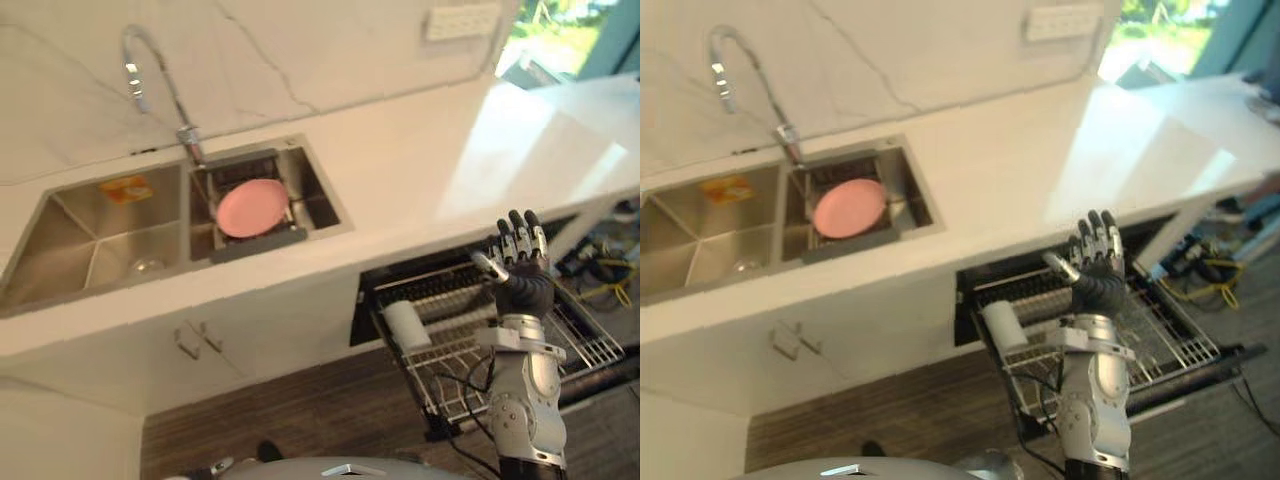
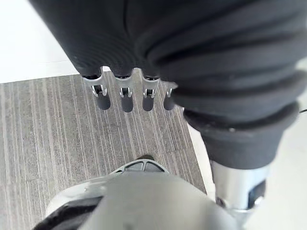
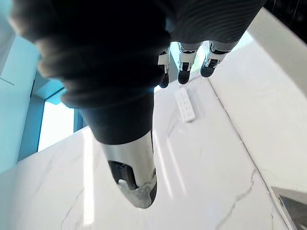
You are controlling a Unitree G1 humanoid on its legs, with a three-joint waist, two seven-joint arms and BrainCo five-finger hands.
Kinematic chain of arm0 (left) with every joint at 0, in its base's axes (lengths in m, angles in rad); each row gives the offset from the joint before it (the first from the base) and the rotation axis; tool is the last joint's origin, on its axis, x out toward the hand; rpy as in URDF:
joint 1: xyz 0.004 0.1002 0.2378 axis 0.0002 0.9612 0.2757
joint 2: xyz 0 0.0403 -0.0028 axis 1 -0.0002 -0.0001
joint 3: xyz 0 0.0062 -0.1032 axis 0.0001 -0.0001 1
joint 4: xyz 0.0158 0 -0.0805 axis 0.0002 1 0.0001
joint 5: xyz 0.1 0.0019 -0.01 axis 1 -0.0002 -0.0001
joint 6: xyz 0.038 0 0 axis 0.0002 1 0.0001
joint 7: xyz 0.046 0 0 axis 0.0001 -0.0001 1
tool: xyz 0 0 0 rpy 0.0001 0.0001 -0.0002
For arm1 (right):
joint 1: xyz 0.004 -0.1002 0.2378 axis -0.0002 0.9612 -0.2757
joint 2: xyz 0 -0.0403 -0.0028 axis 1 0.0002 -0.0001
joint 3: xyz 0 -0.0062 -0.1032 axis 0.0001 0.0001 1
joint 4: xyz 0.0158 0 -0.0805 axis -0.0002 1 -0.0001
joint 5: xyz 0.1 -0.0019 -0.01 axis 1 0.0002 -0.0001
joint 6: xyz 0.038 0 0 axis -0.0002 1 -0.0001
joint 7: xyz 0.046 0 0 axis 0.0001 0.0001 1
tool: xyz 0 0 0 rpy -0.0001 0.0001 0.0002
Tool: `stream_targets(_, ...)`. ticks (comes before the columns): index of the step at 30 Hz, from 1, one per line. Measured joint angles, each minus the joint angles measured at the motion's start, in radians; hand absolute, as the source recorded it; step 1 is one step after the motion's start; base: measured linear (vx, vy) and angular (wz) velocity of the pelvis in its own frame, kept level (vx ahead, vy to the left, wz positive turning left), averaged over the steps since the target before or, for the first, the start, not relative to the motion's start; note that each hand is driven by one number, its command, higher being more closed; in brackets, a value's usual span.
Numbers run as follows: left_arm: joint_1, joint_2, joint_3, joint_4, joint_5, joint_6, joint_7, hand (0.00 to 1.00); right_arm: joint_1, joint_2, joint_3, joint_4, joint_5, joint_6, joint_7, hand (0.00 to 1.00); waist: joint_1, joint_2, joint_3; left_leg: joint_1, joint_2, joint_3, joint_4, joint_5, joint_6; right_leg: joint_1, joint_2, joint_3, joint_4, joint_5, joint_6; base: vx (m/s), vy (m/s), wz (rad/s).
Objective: Walk over to the sink, pick up the cup, carry it to the dishwasher, place the cup inside the dishwasher, then close the dishwasher door
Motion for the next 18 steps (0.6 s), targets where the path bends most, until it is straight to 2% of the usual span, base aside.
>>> stream_targets(1, -0.007, 0.020, -0.022, -0.008, 0.006, -0.001, -0.010, 0.00, 0.000, 0.009, 0.009, 0.003, 0.000, -0.013, -0.003, 0.00, 0.004, -0.015, 0.003, 0.005, -0.002, -0.031, 0.000, -0.004, 0.005, -0.043, -0.001, 0.059, 0.078, 0.004, -0.022, 0.13, 0.072, 0.55)
stream_targets(2, -0.011, 0.031, -0.023, -0.016, 0.006, 0.002, -0.010, 0.00, -0.001, 0.018, 0.013, 0.003, 0.001, -0.015, -0.003, 0.00, 0.009, -0.025, 0.009, 0.003, -0.002, -0.043, 0.000, -0.006, 0.007, -0.062, 0.011, 0.083, 0.110, -0.051, 0.007, 0.13, 0.027, 0.45)
stream_targets(3, -0.018, 0.050, -0.026, -0.030, 0.006, 0.014, -0.010, 0.00, -0.008, 0.034, 0.019, 0.003, 0.011, -0.017, -0.003, 0.00, 0.014, -0.054, 0.015, -0.003, 0.000, -0.062, 0.000, -0.004, 0.012, -0.090, 0.066, 0.126, 0.147, -0.167, 0.055, 0.09, -0.009, 0.49)
stream_targets(4, -0.028, 0.064, -0.030, -0.032, 0.006, 0.031, -0.008, 0.00, -0.008, 0.035, 0.017, 0.003, 0.025, -0.019, -0.003, 0.00, 0.012, -0.073, 0.023, -0.003, 0.005, -0.097, 0.000, -0.003, 0.019, -0.088, 0.145, 0.153, 0.117, -0.259, 0.085, 0.08, -0.023, 0.54)
stream_targets(5, -0.033, 0.071, -0.039, -0.033, 0.006, 0.041, -0.008, 0.00, -0.008, 0.034, 0.011, 0.002, 0.029, -0.020, -0.003, 0.00, 0.011, -0.080, 0.026, -0.003, 0.007, -0.113, 0.000, -0.003, 0.019, -0.088, 0.184, 0.163, 0.086, -0.288, 0.096, 0.07, -0.039, 0.63)
stream_targets(6, -0.045, 0.077, -0.057, -0.033, 0.006, 0.060, -0.008, 0.00, -0.008, 0.030, -0.001, 0.002, 0.030, -0.025, -0.011, 0.00, 0.009, -0.083, 0.028, -0.003, 0.013, -0.137, 0.000, -0.003, 0.019, -0.093, 0.257, 0.176, -0.002, -0.323, 0.105, 0.05, -0.036, 0.49)
stream_targets(7, -0.049, 0.077, -0.060, -0.033, 0.006, 0.067, -0.008, 0.00, -0.008, 0.028, -0.005, 0.002, 0.031, -0.030, -0.019, 0.00, 0.006, -0.082, 0.029, -0.003, 0.015, -0.149, 0.000, -0.003, 0.019, -0.098, 0.285, 0.185, -0.047, -0.327, 0.109, 0.04, -0.047, 0.64)
stream_targets(8, -0.042, 0.079, -0.062, -0.031, 0.007, 0.074, -0.013, 0.00, -0.006, 0.028, -0.014, 0.001, 0.034, -0.042, -0.034, 0.00, 0.001, -0.087, 0.029, -0.008, 0.008, -0.156, 0.000, -0.001, 0.016, -0.109, 0.321, 0.214, -0.142, -0.286, 0.093, 0.03, -0.044, 0.57)
stream_targets(9, -0.042, 0.085, -0.060, -0.031, 0.007, 0.073, -0.024, 0.00, -0.006, 0.028, -0.019, 0.001, 0.039, -0.050, -0.041, 0.00, 0.000, -0.099, 0.029, -0.004, -0.007, -0.165, 0.000, 0.000, 0.015, -0.119, 0.320, 0.225, -0.174, -0.215, 0.078, 0.04, -0.058, 0.53)
stream_targets(10, -0.043, 0.088, -0.059, -0.031, 0.009, 0.069, -0.031, 0.00, -0.007, 0.028, -0.023, 0.001, 0.041, -0.056, -0.041, 0.00, 0.000, -0.112, 0.028, 0.000, -0.019, -0.173, 0.000, -0.001, 0.013, -0.118, 0.319, 0.220, -0.191, -0.199, 0.072, 0.12, -0.109, 0.35)
stream_targets(12, -0.035, 0.077, -0.058, -0.039, 0.009, 0.048, -0.041, 0.00, -0.017, 0.025, -0.040, 0.001, 0.071, -0.070, -0.040, 0.00, 0.006, -0.097, 0.013, -0.002, -0.012, -0.180, 0.000, 0.003, -0.002, -0.068, 0.345, 0.238, -0.305, -0.205, 0.070, 0.16, -0.120, 0.06)
stream_targets(14, -0.031, 0.064, -0.054, -0.040, 0.008, 0.047, -0.064, 0.00, -0.050, 0.025, -0.040, 0.003, 0.079, -0.073, -0.039, 0.00, 0.010, -0.065, 0.020, -0.004, 0.012, -0.149, -0.001, 0.008, -0.019, -0.049, 0.384, 0.254, -0.393, -0.174, 0.051, 0.06, -0.067, -0.37)
stream_targets(18, -0.021, 0.066, -0.054, -0.038, 0.008, 0.045, -0.109, 0.00, -0.047, 0.025, -0.045, 0.002, 0.079, -0.070, -0.030, 0.00, -0.003, -0.062, 0.011, 0.023, 0.026, -0.117, -0.001, 0.002, -0.025, -0.017, 0.410, 0.284, -0.460, -0.152, 0.046, 0.05, -0.032, -0.32)
